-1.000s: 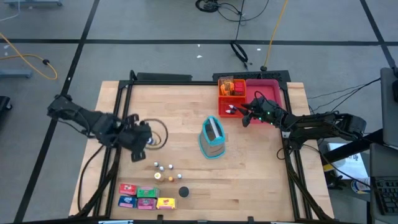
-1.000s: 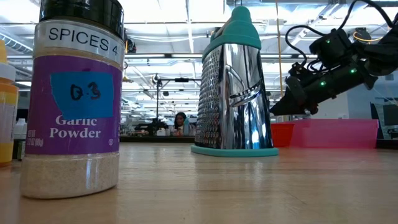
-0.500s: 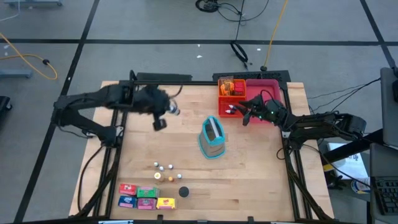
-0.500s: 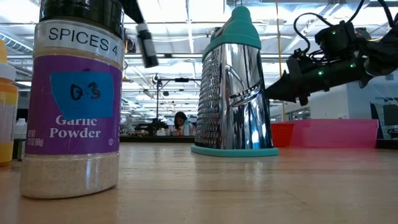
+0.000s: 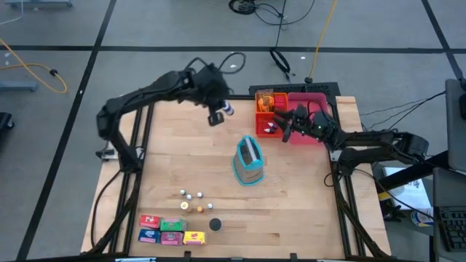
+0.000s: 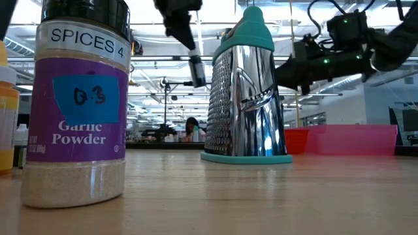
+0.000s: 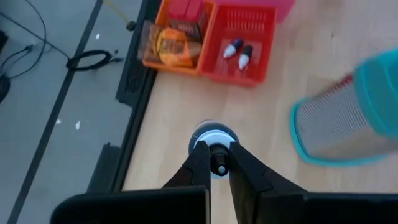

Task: Pick & Place Kitchen Items
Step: Put the large black food coloring bottle into the red bin

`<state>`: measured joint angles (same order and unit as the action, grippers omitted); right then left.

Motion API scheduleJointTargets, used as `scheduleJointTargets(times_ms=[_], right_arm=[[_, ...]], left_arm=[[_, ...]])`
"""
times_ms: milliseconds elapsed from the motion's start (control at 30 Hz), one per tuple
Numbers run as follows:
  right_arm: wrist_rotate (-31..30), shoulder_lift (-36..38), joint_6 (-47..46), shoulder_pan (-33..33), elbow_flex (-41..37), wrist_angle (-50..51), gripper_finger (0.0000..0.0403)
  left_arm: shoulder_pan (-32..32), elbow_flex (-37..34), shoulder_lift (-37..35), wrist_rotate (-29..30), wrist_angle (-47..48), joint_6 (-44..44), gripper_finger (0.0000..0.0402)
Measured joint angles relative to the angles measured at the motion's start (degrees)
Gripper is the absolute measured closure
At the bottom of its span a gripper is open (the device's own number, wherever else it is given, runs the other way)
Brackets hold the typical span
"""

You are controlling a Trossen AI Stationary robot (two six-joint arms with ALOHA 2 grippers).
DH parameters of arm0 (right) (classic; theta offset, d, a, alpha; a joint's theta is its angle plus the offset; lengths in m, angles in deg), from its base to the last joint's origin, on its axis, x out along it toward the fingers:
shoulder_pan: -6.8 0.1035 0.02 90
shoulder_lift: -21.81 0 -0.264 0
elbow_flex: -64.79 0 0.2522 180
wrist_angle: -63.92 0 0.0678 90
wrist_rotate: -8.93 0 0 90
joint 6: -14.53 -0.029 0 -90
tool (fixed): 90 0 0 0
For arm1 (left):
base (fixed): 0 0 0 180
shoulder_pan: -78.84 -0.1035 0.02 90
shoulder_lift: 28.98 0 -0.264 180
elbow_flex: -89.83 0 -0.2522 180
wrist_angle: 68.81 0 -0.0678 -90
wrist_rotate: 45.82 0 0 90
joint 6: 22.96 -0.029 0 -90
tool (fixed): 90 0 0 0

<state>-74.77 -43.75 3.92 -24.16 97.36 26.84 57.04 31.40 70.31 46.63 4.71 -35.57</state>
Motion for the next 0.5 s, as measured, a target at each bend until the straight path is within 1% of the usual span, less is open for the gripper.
scheduleJointTargets(times_ms=[167, 267, 500], right_arm=[[-0.03, -0.02, 2.25, 0.0, 4.95, 4.72, 0.0275], [-0.01, -0.02, 3.03, 0.0, 7.82, 7.33, 0.0275], [-0.05, -0.02, 5.85, 0.72, 12.62, 11.98, 0.0266]], left_arm=[[-1.2, 7.74, 6.84, -3.28, 0.13, -1.5, 0.0386], [-1.07, 11.36, 10.14, -4.26, 0.14, -2.99, 0.0386], [-1.03, 16.32, 14.89, -6.33, -0.14, -3.82, 0.0386]])
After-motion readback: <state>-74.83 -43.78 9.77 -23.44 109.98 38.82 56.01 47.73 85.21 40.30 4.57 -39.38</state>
